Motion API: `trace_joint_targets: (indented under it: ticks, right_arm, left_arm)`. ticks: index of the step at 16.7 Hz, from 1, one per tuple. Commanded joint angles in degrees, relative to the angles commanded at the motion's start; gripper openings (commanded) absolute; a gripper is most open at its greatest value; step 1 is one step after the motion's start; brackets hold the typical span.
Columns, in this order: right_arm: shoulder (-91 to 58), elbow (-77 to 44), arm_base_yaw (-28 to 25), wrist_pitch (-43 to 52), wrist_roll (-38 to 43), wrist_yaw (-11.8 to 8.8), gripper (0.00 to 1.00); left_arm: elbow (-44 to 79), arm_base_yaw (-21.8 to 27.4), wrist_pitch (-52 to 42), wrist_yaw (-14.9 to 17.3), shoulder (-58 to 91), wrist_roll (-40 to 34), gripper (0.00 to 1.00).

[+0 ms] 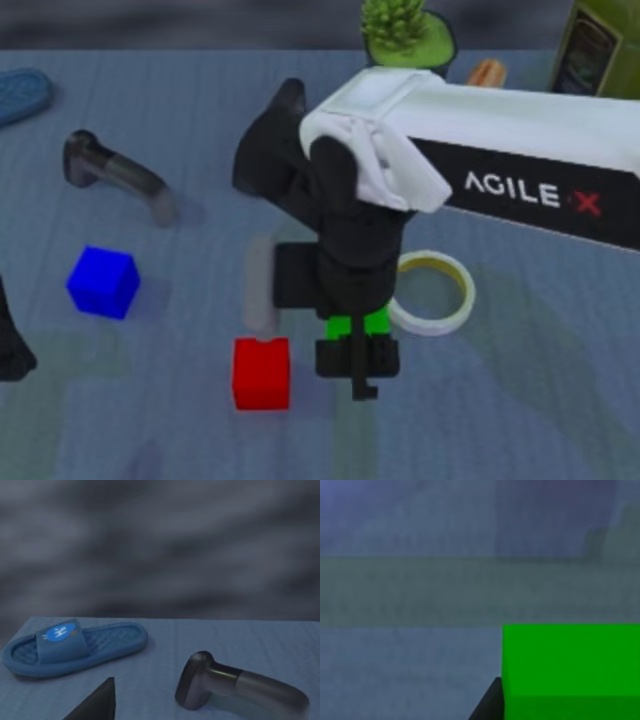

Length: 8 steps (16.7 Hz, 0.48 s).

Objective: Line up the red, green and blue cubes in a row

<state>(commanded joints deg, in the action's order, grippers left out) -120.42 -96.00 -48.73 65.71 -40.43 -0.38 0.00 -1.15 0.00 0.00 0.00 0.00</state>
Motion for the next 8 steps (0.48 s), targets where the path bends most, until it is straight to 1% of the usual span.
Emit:
trace_joint_targets:
  ticks: [5, 8]
  right_arm:
    - [-0.3, 0.2, 0.2, -0.2, 0.0, 0.0, 0.00]
    - [-1.4, 3.0, 0.3, -4.2, 0.2, 0.0, 0.00]
  left_arm:
    - [0.0, 0.0, 0.0, 0.0, 0.0, 0.0, 1.00]
    - [0.0, 0.0, 0.0, 0.0, 0.0, 0.0, 1.00]
